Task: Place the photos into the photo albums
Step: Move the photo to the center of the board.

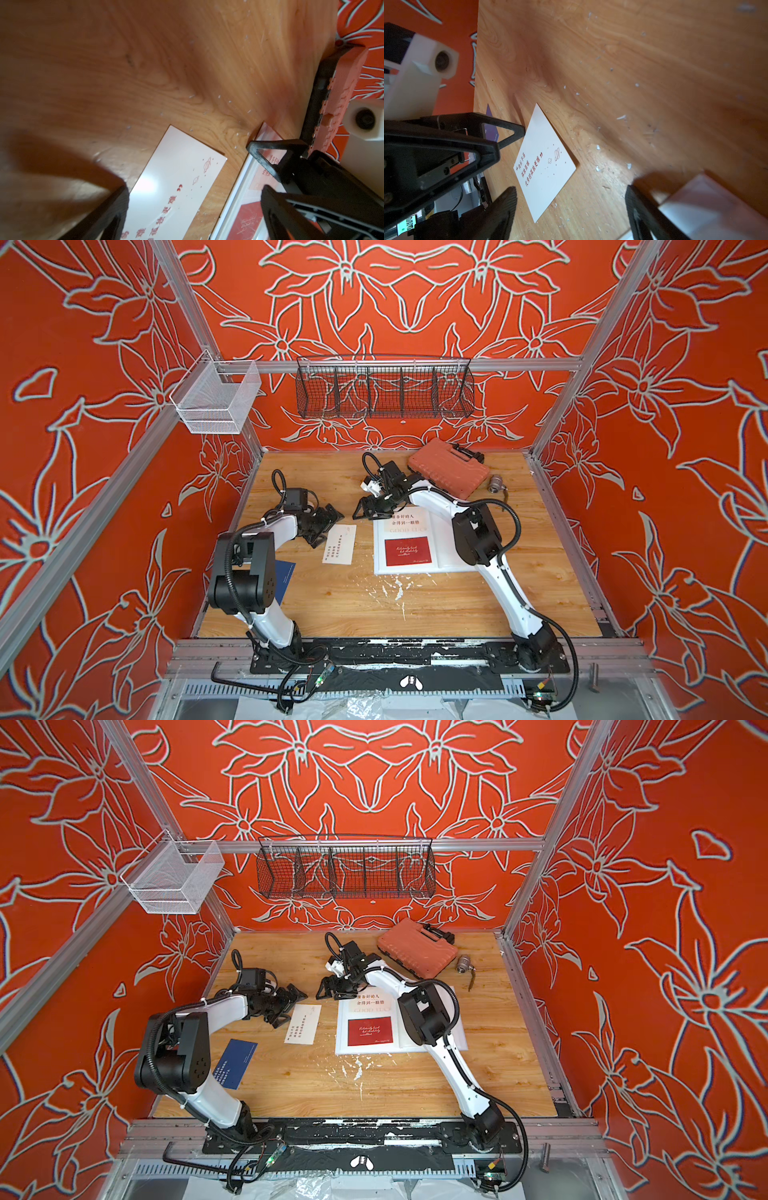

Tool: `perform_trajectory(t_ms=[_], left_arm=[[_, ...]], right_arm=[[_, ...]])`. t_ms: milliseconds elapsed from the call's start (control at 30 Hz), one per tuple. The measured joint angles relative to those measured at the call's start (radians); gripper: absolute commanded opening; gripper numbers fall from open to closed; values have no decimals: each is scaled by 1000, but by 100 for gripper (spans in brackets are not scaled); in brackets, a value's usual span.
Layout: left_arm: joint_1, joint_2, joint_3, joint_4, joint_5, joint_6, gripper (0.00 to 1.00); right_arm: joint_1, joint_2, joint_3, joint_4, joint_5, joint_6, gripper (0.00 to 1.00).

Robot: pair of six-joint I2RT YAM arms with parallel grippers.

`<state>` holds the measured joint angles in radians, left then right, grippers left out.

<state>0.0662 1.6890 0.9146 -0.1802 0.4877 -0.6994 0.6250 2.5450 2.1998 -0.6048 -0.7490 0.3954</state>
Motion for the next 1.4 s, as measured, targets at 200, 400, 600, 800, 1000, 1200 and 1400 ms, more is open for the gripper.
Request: perform_trajectory(t_ms=[200, 400, 600, 800, 1000, 1200, 1400], left_arm=[[-15, -15, 1, -21, -42, -1, 97], [20, -146, -45, -134, -128, -15, 97], [25, -208, -119, -164, -124, -32, 97], [26, -203, -160, -150, -75, -41, 97], [26, -209, -167, -147, -63, -42, 97], [26, -211, -167, -154, -60, -41, 97], [26, -265, -164, -191, -64, -39, 97]], right_arm=[[-3, 0, 0, -11, -10, -4, 84], [-1, 0, 14, -68, -39, -32, 82], [6, 0, 15, -123, -45, -53, 82], [18, 0, 15, -134, -56, -52, 82], [25, 0, 15, -135, -57, -43, 81], [25, 0, 15, -134, -61, -29, 81], [25, 2, 15, -130, -62, -23, 81]])
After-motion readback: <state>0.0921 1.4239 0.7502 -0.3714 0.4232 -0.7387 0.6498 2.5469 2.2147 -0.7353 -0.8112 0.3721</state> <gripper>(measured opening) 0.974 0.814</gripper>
